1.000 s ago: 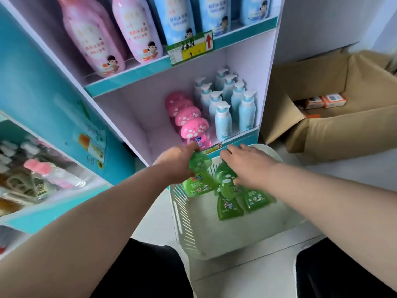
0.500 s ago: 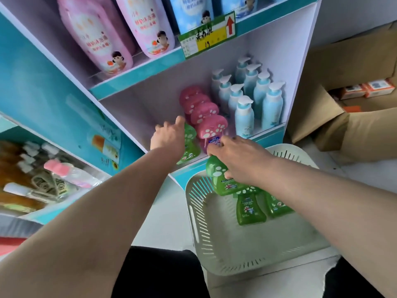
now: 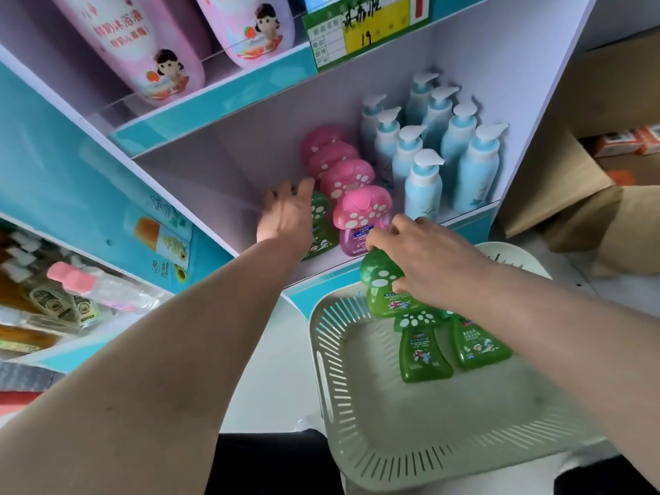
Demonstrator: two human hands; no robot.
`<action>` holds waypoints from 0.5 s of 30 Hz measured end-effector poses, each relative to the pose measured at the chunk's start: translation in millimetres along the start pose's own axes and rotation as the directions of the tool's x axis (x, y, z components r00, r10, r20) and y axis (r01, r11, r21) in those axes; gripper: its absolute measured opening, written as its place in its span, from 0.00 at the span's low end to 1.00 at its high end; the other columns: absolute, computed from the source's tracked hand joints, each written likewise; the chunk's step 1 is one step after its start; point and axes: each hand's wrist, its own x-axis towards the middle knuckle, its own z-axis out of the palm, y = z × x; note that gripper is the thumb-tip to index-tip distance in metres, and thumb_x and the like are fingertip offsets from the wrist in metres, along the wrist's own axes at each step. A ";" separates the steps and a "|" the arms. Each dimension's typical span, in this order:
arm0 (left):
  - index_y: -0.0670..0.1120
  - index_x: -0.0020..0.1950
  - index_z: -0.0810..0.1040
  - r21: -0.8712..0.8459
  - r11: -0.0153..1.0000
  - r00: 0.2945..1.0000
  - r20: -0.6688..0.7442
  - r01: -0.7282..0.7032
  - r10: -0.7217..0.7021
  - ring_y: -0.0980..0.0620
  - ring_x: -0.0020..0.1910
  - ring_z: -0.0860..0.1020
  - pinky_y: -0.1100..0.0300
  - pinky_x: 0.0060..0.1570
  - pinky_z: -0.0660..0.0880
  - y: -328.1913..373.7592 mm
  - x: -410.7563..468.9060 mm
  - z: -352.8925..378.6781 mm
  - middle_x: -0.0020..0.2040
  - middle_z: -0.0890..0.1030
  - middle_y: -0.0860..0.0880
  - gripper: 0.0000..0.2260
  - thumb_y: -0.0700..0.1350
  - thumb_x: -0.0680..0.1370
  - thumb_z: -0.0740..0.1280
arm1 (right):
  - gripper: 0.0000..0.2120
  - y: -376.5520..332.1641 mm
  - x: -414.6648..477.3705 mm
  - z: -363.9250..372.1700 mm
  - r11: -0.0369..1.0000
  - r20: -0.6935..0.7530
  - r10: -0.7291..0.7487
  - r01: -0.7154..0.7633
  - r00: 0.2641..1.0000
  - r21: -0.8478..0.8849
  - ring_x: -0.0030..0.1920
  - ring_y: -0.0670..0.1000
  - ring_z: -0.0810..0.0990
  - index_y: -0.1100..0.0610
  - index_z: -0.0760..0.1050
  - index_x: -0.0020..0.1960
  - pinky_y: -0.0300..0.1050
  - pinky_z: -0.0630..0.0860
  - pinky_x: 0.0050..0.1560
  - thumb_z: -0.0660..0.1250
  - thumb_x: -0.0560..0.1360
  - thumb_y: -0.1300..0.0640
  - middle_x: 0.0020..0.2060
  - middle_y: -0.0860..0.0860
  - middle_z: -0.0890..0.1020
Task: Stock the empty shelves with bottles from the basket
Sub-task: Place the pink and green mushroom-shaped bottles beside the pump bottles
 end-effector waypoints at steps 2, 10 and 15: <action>0.52 0.70 0.64 0.007 0.999 0.999 -0.027 -0.034 0.034 0.41 0.65 0.66 0.47 0.55 0.72 -1.4 0.0 -0.9 0.65 0.70 0.44 0.28 0.35 0.74 0.68 | 0.27 -1.0 0.1 -1.1 1.000 -0.007 0.000 0.000 1.000 0.006 0.52 0.57 0.75 0.50 0.62 0.62 0.54 0.75 0.51 0.74 0.70 0.54 0.51 0.53 0.71; 0.55 0.67 0.68 0.003 0.999 0.999 -0.029 -0.038 0.038 0.42 0.64 0.67 0.49 0.53 0.73 -4.3 6.0 -1.6 0.62 0.72 0.44 0.25 0.36 0.75 0.66 | 0.28 -4.7 -2.5 -4.1 1.000 -0.052 -0.011 0.010 0.999 -0.005 0.52 0.58 0.75 0.49 0.61 0.62 0.55 0.75 0.52 0.74 0.70 0.53 0.53 0.53 0.71; 0.51 0.66 0.69 0.091 0.995 0.997 -0.068 -0.029 0.035 0.39 0.63 0.67 0.49 0.52 0.72 -11.2 22.5 -0.9 0.61 0.72 0.41 0.23 0.35 0.74 0.66 | 0.27 -2.5 -2.1 -2.4 1.000 -0.032 -0.015 0.015 0.999 0.003 0.53 0.56 0.75 0.49 0.61 0.63 0.53 0.74 0.53 0.72 0.71 0.52 0.54 0.51 0.70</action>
